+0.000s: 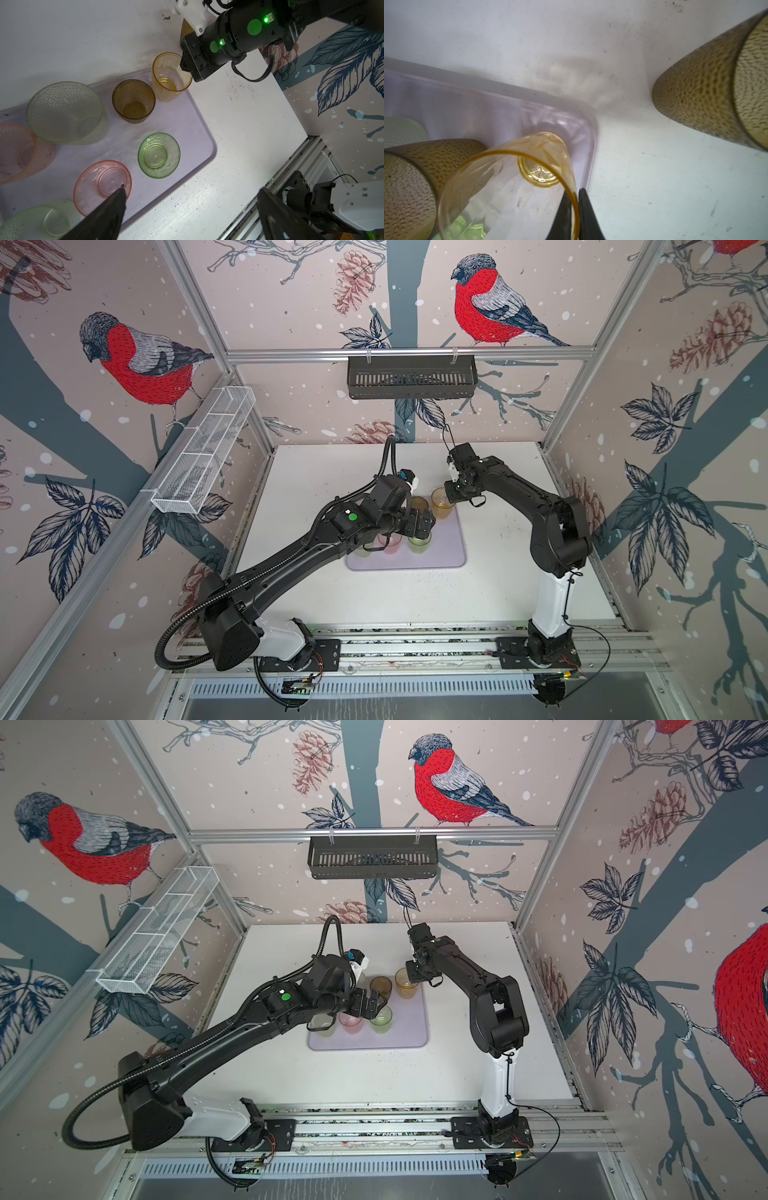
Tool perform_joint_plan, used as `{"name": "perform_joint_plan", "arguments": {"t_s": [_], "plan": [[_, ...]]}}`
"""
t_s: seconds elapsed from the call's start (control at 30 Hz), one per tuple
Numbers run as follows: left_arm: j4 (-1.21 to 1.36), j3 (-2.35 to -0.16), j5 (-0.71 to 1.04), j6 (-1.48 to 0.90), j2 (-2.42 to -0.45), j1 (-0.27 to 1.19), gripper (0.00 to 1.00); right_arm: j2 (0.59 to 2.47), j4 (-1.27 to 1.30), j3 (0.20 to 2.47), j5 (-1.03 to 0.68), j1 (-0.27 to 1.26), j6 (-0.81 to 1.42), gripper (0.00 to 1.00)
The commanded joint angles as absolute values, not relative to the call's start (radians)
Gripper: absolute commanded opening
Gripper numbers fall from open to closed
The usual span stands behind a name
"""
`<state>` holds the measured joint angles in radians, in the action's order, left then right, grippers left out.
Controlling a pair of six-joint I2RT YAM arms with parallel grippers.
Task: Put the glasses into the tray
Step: 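Lower the yellow cup onto the tray beside the dark amber cup, then open the right gripper to release the yellow cup on the tray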
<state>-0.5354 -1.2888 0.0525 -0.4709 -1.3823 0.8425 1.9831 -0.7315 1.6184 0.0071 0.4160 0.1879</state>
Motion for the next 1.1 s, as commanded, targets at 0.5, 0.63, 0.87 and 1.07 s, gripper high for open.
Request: {"name": "perform_joint_plan", "arguments": {"t_s": [0.5,0.63,0.87,1.07], "plan": [[-0.523,-1.286,0.048,-0.47,-1.373,0.845,0.98,1.962,-0.731,1.618,0.02,0.419,0.205,0.25],[-0.523,-1.288,0.049,-0.47,-1.375,0.845,0.98,1.958,-0.733,1.617,0.024,0.418,0.205,0.27],[-0.518,-1.288,0.051,-0.468,-1.378,0.844,0.98,1.948,-0.736,1.611,0.032,0.417,0.204,0.28],[-0.517,-1.286,0.052,-0.468,-1.379,0.844,0.98,1.945,-0.729,1.597,0.028,0.414,0.205,0.28]]}}
